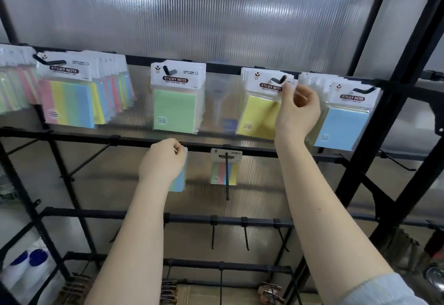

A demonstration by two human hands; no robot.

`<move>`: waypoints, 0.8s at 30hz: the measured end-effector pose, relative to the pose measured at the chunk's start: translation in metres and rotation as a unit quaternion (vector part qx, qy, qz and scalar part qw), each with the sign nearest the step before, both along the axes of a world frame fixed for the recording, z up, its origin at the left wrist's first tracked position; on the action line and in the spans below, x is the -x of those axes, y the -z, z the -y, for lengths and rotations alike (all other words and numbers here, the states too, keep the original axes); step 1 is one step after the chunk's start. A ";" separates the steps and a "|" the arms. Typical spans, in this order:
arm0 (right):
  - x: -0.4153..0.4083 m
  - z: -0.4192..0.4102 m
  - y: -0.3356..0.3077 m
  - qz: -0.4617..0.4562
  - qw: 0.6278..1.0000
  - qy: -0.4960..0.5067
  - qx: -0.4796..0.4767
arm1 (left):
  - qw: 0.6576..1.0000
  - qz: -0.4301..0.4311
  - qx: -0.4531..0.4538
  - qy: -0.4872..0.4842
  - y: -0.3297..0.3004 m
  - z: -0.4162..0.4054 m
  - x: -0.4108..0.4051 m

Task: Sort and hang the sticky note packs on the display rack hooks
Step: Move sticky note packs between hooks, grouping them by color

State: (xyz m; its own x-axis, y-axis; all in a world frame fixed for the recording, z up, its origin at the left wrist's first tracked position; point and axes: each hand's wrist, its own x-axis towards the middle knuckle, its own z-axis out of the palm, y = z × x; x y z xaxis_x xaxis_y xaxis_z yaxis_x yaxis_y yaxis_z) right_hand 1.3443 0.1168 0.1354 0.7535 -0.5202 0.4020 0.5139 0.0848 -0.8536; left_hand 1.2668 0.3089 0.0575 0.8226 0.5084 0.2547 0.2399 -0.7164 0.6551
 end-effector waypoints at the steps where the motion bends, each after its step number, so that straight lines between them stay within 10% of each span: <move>1: 0.002 0.002 0.004 0.004 1.000 0.000 0.000 | 1.000 -0.005 0.003 0.001 0.000 0.001 0.000; 24: -0.035 0.003 0.158 -0.259 0.937 -0.140 0.188 | 0.997 -0.022 0.002 -0.068 0.018 -0.001 0.002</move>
State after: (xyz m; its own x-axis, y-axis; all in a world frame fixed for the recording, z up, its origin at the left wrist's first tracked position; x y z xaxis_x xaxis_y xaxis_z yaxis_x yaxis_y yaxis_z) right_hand 1.3792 0.1137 -0.0222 0.9841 -0.1669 0.0605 0.0259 -0.2023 -0.9790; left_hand 1.2646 0.3101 0.0396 0.7565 0.6169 0.2172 0.3637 -0.6728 0.6442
